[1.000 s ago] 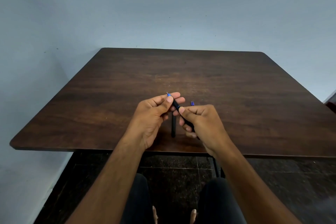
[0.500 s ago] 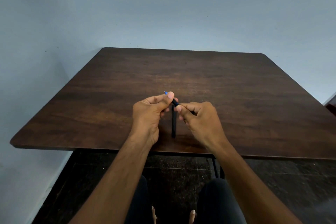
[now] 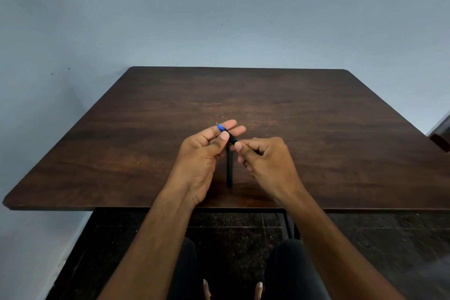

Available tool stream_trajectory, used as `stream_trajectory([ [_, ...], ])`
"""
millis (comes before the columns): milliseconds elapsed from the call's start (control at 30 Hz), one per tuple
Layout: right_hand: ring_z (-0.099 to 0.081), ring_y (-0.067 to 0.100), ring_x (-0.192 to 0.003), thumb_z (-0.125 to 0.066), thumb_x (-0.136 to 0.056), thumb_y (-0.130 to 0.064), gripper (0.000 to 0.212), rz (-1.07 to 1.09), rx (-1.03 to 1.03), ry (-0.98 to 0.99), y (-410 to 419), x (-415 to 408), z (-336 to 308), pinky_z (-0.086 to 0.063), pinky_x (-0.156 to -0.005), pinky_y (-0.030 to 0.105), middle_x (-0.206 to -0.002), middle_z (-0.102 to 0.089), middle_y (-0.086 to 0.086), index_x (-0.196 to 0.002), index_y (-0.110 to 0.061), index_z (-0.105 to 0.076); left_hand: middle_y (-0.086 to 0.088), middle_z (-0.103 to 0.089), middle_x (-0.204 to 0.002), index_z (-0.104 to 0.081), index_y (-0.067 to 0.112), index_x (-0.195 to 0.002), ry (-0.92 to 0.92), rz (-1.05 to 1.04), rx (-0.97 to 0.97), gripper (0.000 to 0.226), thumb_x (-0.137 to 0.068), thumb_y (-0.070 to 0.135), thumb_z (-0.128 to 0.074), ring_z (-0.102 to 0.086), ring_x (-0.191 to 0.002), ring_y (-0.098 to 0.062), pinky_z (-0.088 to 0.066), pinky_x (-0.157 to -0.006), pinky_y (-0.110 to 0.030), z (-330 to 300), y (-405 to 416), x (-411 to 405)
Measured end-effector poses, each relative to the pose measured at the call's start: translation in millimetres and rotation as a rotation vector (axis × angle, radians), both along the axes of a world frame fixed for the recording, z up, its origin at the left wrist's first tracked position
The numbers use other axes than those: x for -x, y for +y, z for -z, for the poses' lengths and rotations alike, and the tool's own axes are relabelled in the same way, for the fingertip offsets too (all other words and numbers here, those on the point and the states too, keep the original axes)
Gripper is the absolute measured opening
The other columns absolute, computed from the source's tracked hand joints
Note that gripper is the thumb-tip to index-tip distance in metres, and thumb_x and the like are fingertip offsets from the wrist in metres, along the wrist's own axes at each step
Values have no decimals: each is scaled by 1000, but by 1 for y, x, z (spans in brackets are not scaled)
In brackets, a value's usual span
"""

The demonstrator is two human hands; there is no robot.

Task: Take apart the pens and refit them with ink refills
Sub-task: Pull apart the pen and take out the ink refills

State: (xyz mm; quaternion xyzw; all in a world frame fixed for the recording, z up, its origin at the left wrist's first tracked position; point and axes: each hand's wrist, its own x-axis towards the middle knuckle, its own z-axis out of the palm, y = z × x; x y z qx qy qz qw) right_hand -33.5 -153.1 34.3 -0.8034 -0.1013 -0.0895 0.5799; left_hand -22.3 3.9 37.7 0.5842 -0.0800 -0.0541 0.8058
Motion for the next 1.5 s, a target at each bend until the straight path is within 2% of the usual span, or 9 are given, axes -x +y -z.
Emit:
stream_trajectory([
  [200,-45,9,-48,-64,-99,-23,33,7,-9,-1,1,2,0,-36,-56,28,-54,-57,-6,-72,-5,-73,-5,-79,-96,-80,15,-93,65,-244,-68,31,-68,33,-82,-73,-93,-10,-47,-91,-35,-5,-5,1],
  [433,-42,11,-46,-65,-99,-24,35,-5,-9,-15,7,1,-1,-36,-52,29,-51,-54,-10,-69,-7,-71,5,-74,-69,-68,12,-76,61,-357,-49,39,-57,41,-86,-64,-62,3,-43,-77,-27,-10,-11,3],
  [567,-44,13,-47,-64,-99,-24,32,6,-18,-12,6,1,-1,-37,-51,29,-51,-56,-8,-74,-6,-73,1,-78,-99,-76,18,-102,65,-181,-39,46,-68,49,-80,-69,-93,-14,-44,-99,-43,-8,-6,5],
  [667,-46,19,-50,-63,-99,-23,31,9,-34,-6,3,0,-1,-38,-53,32,-59,-62,8,-78,-4,-75,-2,-71,-125,-68,20,-125,16,-15,11,39,-90,36,-66,-66,-115,-20,-47,-101,-37,-5,1,5],
  [800,-44,21,-51,-64,-99,-23,33,13,-36,9,3,0,0,-37,-54,34,-59,-60,8,-74,-5,-74,-7,-71,-124,-65,12,-127,5,8,68,31,-98,10,-55,-68,-112,-19,-53,-89,-23,-2,4,4],
  [1133,-46,18,-49,-64,-99,-26,32,10,-1,-15,5,-2,2,-39,-51,32,-55,-59,2,-73,-9,-74,-2,-75,-91,-73,18,-86,134,-252,16,39,-57,40,-87,-64,-85,-12,-41,-80,-34,-6,-4,-1],
  [1233,-45,23,-48,-63,-99,-27,32,6,1,-17,6,-3,3,-38,-49,36,-58,-62,13,-74,-10,-74,5,-74,-90,-73,20,-102,124,-182,24,43,-66,41,-82,-66,-80,-5,-42,-81,-31,-6,-3,-2],
  [1333,-45,22,-49,-64,-99,-26,31,29,-2,-12,3,-5,3,-38,-50,35,-57,-62,10,-76,-9,-75,5,-74,-119,-69,22,-124,75,-49,-10,36,-91,36,-64,-67,-100,-8,-41,-83,-32,-6,3,-2],
  [1500,-44,21,-47,-64,-99,-27,30,28,-16,-4,2,-8,5,-37,-49,32,-53,-59,4,-76,-10,-75,-3,-75,-116,-74,19,-116,62,-87,12,25,-94,15,-64,-67,-94,-5,-38,-73,-28,-2,8,-3],
])
